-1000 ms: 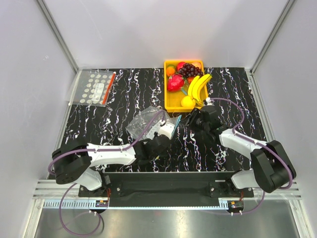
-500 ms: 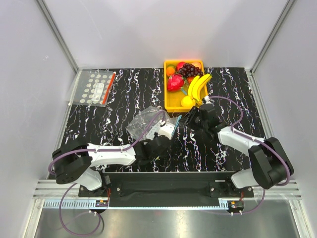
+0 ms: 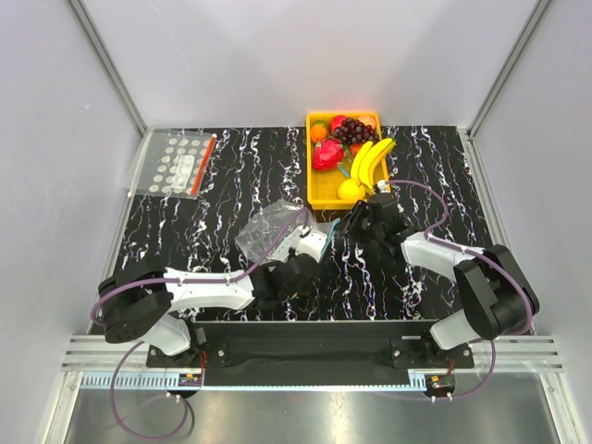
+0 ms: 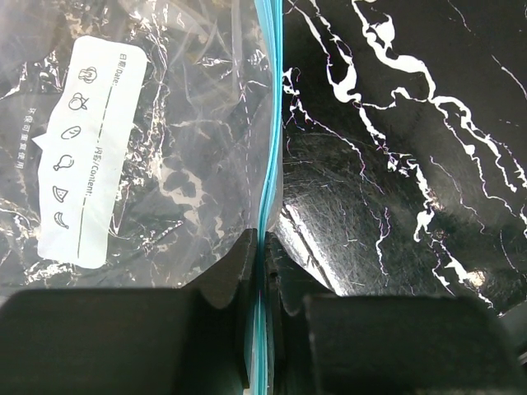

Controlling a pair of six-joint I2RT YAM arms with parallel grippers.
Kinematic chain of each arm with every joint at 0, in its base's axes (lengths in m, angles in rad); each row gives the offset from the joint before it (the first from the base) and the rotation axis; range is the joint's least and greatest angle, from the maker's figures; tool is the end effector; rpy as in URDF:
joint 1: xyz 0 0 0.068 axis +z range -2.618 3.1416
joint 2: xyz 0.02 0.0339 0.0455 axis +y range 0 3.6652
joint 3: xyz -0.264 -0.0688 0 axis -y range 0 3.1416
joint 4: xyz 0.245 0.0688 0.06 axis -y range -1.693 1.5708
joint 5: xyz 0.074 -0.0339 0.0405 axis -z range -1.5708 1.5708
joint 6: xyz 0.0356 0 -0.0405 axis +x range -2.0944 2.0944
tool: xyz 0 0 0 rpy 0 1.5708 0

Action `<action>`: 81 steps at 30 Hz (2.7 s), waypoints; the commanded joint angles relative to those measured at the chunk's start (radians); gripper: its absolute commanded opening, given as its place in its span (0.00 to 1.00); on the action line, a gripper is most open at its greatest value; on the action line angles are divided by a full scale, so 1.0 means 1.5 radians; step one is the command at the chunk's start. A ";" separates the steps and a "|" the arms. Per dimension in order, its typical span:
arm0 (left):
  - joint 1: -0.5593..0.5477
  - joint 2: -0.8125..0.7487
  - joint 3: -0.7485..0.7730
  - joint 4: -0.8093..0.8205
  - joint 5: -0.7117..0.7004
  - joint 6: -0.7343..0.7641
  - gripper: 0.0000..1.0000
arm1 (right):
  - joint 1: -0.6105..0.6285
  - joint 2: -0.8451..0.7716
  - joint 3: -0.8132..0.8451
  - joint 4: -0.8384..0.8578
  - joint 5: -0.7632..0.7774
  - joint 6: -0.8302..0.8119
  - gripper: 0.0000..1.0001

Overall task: Place the food in the zip-top bag and seal the zipper
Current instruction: Open the zipper of the food storage bag.

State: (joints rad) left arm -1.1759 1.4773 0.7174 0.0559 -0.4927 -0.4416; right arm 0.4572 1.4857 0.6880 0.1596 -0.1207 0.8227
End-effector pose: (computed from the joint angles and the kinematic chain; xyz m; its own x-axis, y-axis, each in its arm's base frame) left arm 0.1289 -0.2654 0.1829 -0.5134 0.2530 -0.8200 0.5034 0.8627 -0.0490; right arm 0.2668 0.1360 0.1780 -0.7484 0.4428 -0.4938 0.0346 0.7696 0.6375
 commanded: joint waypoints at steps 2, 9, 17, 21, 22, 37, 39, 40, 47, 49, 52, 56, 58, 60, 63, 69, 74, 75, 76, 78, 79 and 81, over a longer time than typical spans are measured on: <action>-0.008 0.017 0.019 0.033 -0.023 0.007 0.11 | 0.016 0.003 0.032 0.014 -0.006 -0.012 0.38; -0.016 0.028 0.030 0.026 -0.041 0.009 0.10 | 0.052 -0.004 0.016 0.019 -0.003 0.004 0.38; -0.027 0.017 0.027 0.025 -0.048 0.012 0.13 | 0.073 -0.006 -0.004 0.045 -0.004 0.016 0.15; -0.032 -0.037 0.014 0.007 -0.050 0.007 0.38 | 0.073 -0.027 -0.009 0.038 0.001 0.003 0.00; -0.033 -0.050 0.011 0.001 -0.050 0.005 0.47 | 0.073 -0.035 -0.010 0.038 0.001 -0.001 0.00; -0.010 -0.095 0.105 -0.102 -0.008 0.022 0.62 | 0.100 -0.165 -0.076 0.083 0.002 -0.034 0.00; -0.005 -0.070 0.124 -0.108 -0.001 0.023 0.58 | 0.105 -0.184 -0.076 0.070 0.011 -0.037 0.00; -0.001 -0.061 0.125 -0.108 0.004 0.023 0.56 | 0.108 -0.187 -0.078 0.066 0.012 -0.038 0.00; 0.029 -0.053 0.112 -0.080 0.051 0.003 0.42 | 0.110 -0.207 -0.084 0.059 0.016 -0.043 0.00; 0.033 -0.048 0.115 -0.083 0.047 0.004 0.40 | 0.109 -0.211 -0.084 0.057 0.019 -0.045 0.00; 0.034 -0.045 0.114 -0.084 0.046 0.007 0.38 | 0.110 -0.212 -0.084 0.057 0.017 -0.046 0.00; 0.034 -0.035 0.119 -0.081 0.058 0.008 0.39 | 0.111 -0.210 -0.084 0.060 0.017 -0.045 0.00; 0.034 -0.025 0.124 -0.079 0.074 0.008 0.40 | 0.110 -0.209 -0.083 0.060 0.015 -0.046 0.00; 0.034 -0.014 0.128 -0.071 0.090 0.007 0.40 | 0.111 -0.208 -0.084 0.061 0.017 -0.044 0.00; 0.034 0.004 0.138 -0.071 0.092 0.009 0.34 | 0.111 -0.209 -0.086 0.061 0.018 -0.044 0.00; 0.047 -0.011 0.156 -0.145 0.048 0.036 0.00 | 0.111 -0.210 -0.090 0.026 0.043 -0.052 0.00; 0.057 -0.062 0.214 -0.324 -0.037 0.065 0.00 | 0.111 -0.203 -0.116 0.025 0.065 -0.042 0.00; 0.057 -0.079 0.221 -0.349 -0.054 0.067 0.00 | 0.112 -0.199 -0.121 0.027 0.067 -0.040 0.00; 0.058 -0.086 0.228 -0.393 -0.082 0.068 0.00 | 0.112 -0.195 -0.121 0.027 0.070 -0.040 0.00; 0.058 -0.106 0.251 -0.427 -0.114 0.066 0.00 | 0.111 -0.180 -0.121 0.027 0.070 -0.036 0.00; 0.058 -0.113 0.254 -0.442 -0.117 0.066 0.00 | 0.111 -0.173 -0.121 0.033 0.068 -0.036 0.03; 0.058 -0.129 0.248 -0.435 -0.106 0.072 0.00 | 0.111 -0.162 -0.121 0.050 0.043 -0.031 0.11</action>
State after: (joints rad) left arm -1.0916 1.3365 1.0538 -0.5270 -0.5793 -0.3580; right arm 0.6151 1.2228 0.5076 0.1913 -0.0544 0.7704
